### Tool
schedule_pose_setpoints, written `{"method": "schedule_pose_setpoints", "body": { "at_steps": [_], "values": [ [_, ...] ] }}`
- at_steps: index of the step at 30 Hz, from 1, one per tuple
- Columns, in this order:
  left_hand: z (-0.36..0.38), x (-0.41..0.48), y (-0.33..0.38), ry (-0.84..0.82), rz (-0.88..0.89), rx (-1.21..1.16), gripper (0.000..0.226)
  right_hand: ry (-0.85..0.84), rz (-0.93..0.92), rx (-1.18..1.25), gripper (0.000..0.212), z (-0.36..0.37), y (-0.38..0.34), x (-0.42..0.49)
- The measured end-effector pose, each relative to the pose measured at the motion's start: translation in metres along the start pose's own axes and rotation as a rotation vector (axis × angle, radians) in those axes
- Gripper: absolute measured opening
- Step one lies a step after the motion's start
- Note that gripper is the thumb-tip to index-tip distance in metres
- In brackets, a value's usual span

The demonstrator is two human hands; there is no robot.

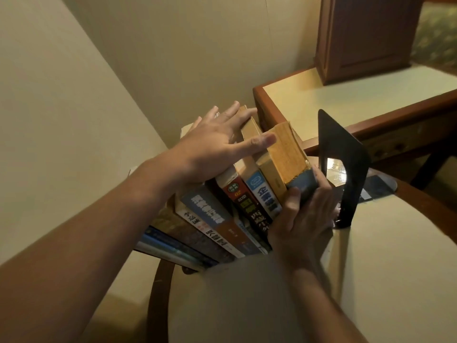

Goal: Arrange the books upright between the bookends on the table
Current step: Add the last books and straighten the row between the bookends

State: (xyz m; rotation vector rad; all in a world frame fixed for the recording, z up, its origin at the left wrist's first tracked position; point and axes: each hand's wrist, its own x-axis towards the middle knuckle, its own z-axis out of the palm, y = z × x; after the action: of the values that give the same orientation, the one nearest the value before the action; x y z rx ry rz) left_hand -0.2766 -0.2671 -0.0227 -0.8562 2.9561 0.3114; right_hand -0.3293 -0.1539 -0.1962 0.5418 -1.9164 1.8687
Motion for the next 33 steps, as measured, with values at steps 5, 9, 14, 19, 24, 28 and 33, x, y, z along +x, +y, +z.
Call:
{"method": "schedule_pose_setpoints", "body": {
  "at_steps": [5, 9, 14, 19, 24, 28, 33],
  "values": [
    [-0.001, -0.006, -0.001, 0.083, -0.012, -0.134, 0.083, -0.150, 0.101, 0.120, 0.049, -0.017, 0.001, 0.016],
    [0.007, -0.021, -0.010, 0.147, -0.091, -0.164, 0.080, -0.298, 0.055, 0.181, 0.054, -0.021, -0.004, 0.025],
    [0.010, -0.026, -0.012, 0.087, -0.138, -0.035, 0.081, -0.429, 0.077, 0.187, 0.062, -0.027, -0.003, 0.029],
    [0.010, -0.037, -0.009, 0.165, -0.140, -0.130, 0.086, -0.432, -0.055, 0.108, 0.058, -0.045, -0.018, 0.047],
    [0.018, -0.061, -0.010, 0.247, -0.163, -0.208, 0.086, -0.473, -0.316, 0.010, 0.057, -0.054, -0.036, 0.071],
    [0.028, -0.084, -0.017, 0.230, -0.207, -0.103, 0.079, -0.853, -0.320, -0.132, 0.062, -0.062, -0.033, 0.076],
    [0.030, -0.104, -0.023, 0.282, -0.240, -0.198, 0.083, -0.895, -0.297, -0.116, 0.072, -0.063, -0.049, 0.082]
  ]
}}
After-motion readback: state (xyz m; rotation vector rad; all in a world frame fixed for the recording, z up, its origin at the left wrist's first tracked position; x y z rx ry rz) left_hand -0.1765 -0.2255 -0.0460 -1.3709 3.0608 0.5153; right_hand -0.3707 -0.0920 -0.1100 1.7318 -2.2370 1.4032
